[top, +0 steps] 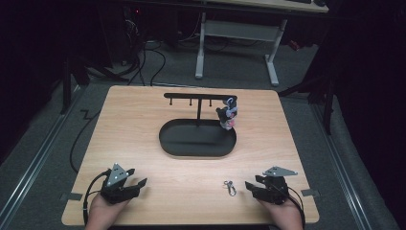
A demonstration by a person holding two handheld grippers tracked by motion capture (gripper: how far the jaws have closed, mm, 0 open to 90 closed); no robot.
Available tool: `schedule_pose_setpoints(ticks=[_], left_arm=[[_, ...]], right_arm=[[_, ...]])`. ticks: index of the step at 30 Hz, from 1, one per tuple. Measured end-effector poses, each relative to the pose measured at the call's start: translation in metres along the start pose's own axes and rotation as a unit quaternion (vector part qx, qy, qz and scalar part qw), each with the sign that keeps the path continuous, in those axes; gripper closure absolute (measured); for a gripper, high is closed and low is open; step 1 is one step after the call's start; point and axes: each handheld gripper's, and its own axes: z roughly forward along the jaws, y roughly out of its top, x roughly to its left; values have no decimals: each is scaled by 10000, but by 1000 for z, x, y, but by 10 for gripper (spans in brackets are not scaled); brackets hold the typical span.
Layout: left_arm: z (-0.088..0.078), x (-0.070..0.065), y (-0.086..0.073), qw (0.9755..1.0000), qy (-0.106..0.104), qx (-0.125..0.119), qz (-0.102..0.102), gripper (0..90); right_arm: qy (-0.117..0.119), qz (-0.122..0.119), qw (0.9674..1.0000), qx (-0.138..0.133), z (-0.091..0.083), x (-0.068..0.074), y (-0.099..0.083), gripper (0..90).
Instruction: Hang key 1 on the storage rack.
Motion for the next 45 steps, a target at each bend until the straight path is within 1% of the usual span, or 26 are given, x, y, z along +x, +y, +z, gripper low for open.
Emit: schedule_pose_setpoints(ticks=[2,5,7,9,10,12,13,14,19,20,23,25,28,29,31,34,35,36,37,39,40,42,44,45], left_arm=[[0,-2,0,10000,-9,0,16,382],[0,-3,0,10000,-31,22,51,382],[1,-2,0,10000,-48,40,45,381],[2,-2,-1,10000,-57,56,28,381],[2,-1,-1,10000,-57,55,24,381],[1,-1,-2,10000,-54,59,11,381],[1,0,-2,10000,-63,59,-3,381],[1,-1,-2,10000,-64,70,0,381],[1,-3,0,9999,-89,59,35,381],[1,-4,0,9999,-102,81,61,381],[1,-4,0,9999,-120,72,61,380],[1,-4,0,9999,-119,58,41,380],[2,-3,0,9999,-125,64,44,380],[2,-3,0,9999,-130,70,38,380],[2,-3,1,9998,-148,82,48,380],[4,-4,1,9998,-150,78,100,380],[4,-4,2,9997,-159,104,118,380],[5,-5,2,9998,-158,100,118,380],[5,-5,2,9997,-158,110,130,380],[6,-5,2,9996,-174,143,141,380],[7,-5,2,9997,-174,135,142,380],[7,-5,3,9996,-173,137,149,380],[7,-5,3,9996,-169,149,177,380],[7,-6,3,9996,-168,137,170,380]], right_arm=[[49,-57,9999,148,1,2,3,469],[73,-279,9989,373,3,6,8,466],[99,-329,9979,555,5,8,10,463],[141,-322,9968,712,7,10,11,458],[137,-392,9961,775,8,10,12,455],[121,-436,9950,887,9,11,13,448],[123,-468,9942,960,10,11,14,445],[119,-450,9936,1031,10,12,14,440],[36,-757,9878,1358,11,15,19,437],[16,-838,9859,1451,10,16,21,436],[-10,-974,9816,1645,9,16,28,434],[12,-1042,9790,1754,8,16,32,432],[34,-1213,9736,1932,9,16,36,429],[88,-1261,9720,1980,10,16,37,427],[130,-1359,9681,2103,12,18,40,429],[226,-1574,9603,2291,14,22,46,452],[245,-1679,9571,2350,15,23,49,480],[244,-1733,9554,2378,16,25,51,483],[276,-1783,9541,2389,18,27,53,493],[269,-1903,9519,2385,21,31,59,584],[300,-1897,9511,2418,23,32,61,605],[348,-1958,9474,2509,29,34,65,660],[393,-1958,9451,2586,35,36,67,697],[365,-2023,9437,2591,37,38,68,723]])
